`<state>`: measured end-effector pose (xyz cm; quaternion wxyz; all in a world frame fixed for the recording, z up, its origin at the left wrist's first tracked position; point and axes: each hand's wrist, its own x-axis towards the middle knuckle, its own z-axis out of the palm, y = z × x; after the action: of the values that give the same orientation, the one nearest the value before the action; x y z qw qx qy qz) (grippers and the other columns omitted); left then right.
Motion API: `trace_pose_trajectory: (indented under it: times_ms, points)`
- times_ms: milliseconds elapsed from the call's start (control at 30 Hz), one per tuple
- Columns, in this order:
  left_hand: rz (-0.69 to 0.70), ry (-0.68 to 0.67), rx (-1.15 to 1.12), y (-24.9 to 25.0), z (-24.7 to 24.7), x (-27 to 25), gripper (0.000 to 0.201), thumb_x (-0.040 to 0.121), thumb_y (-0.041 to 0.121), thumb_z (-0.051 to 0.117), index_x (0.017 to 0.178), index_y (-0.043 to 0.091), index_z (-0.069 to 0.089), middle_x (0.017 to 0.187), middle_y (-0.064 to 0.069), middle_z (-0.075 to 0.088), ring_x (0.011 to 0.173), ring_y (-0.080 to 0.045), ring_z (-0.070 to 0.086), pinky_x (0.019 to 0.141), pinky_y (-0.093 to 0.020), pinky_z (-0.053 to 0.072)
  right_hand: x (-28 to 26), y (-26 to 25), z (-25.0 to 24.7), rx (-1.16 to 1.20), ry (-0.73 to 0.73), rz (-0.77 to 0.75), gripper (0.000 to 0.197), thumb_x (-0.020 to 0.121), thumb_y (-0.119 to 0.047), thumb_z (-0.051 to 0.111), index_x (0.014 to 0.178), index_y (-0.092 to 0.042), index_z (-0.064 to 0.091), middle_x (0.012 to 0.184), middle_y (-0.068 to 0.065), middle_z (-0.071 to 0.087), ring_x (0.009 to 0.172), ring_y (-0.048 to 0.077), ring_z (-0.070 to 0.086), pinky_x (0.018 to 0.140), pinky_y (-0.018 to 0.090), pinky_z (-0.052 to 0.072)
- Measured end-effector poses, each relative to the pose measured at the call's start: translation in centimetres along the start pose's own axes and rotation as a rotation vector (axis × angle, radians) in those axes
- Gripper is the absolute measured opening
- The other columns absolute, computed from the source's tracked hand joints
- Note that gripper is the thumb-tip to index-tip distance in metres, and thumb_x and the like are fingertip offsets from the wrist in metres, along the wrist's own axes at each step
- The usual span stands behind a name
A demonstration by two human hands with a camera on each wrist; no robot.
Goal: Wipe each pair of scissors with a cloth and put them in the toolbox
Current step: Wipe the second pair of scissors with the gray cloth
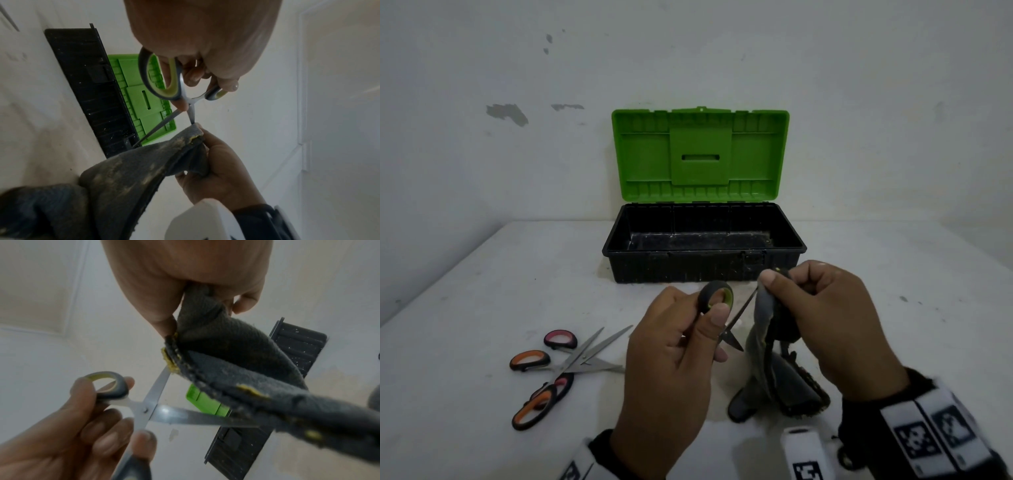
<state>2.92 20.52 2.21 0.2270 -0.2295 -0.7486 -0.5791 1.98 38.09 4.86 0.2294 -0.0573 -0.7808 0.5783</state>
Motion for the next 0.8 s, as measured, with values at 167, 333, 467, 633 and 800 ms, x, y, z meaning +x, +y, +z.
trace_pose_trajectory:
  times_ms: [167,333,467,633,800]
  points:
    - [-0.032,0.008,-0.009,-0.1,0.0,0.1,0.019,0.094,0.05,0.048,0.085,0.041,0.061,0.082,0.008,0.053,0.061,-0.012,0.067,0.053,-0.034,0.057,1.9,0.8,-0.5,0.055,-0.006,0.114,0.034,0.081,-0.028,0.078,0.065,-0.004,0.063,0.055,0.014,0.058,0.047,0.02,0.051,0.049,0.032,0.046]
    - [-0.081,0.028,0.052,-0.6,0.1,0.5,0.022,0.09,0.056,0.05,0.083,0.041,0.064,0.079,0.01,0.051,0.062,-0.014,0.067,0.055,-0.034,0.057,2.3,0.5,-1.9,0.148,-0.021,0.099,0.029,0.088,-0.022,0.071,0.068,-0.003,0.061,0.044,-0.002,0.054,0.034,0.005,0.043,0.039,0.016,0.036]
    - [-0.015,0.026,0.178,-1.2,0.1,0.8,0.037,0.081,0.061,0.053,0.107,0.04,0.068,0.078,0.011,0.047,0.071,-0.008,0.058,0.059,-0.013,0.047,0.8,-0.5,-2.0,0.216,-0.183,0.134,0.024,0.089,-0.019,0.066,0.077,0.001,0.064,0.05,0.007,0.058,0.035,0.009,0.045,0.036,0.016,0.033]
    - [0.094,-0.075,0.322,-1.4,0.7,1.1,0.047,0.078,0.046,0.066,0.121,0.029,0.066,0.087,0.007,0.043,0.081,-0.002,0.048,0.071,-0.004,0.038,-0.3,-0.3,-1.2,0.333,-0.377,0.325,0.03,0.088,-0.032,0.061,0.085,-0.003,0.067,0.078,0.025,0.069,0.062,0.028,0.064,0.058,0.033,0.052]
    - [0.198,-0.094,0.423,-1.9,0.6,1.4,0.034,0.084,0.013,0.071,0.118,0.012,0.07,0.087,0.007,0.04,0.078,-0.002,0.041,0.077,-0.003,0.037,-0.6,0.0,-0.6,0.207,-0.344,0.318,0.031,0.094,-0.036,0.057,0.08,-0.013,0.071,0.083,0.02,0.073,0.075,0.032,0.067,0.08,0.048,0.052]
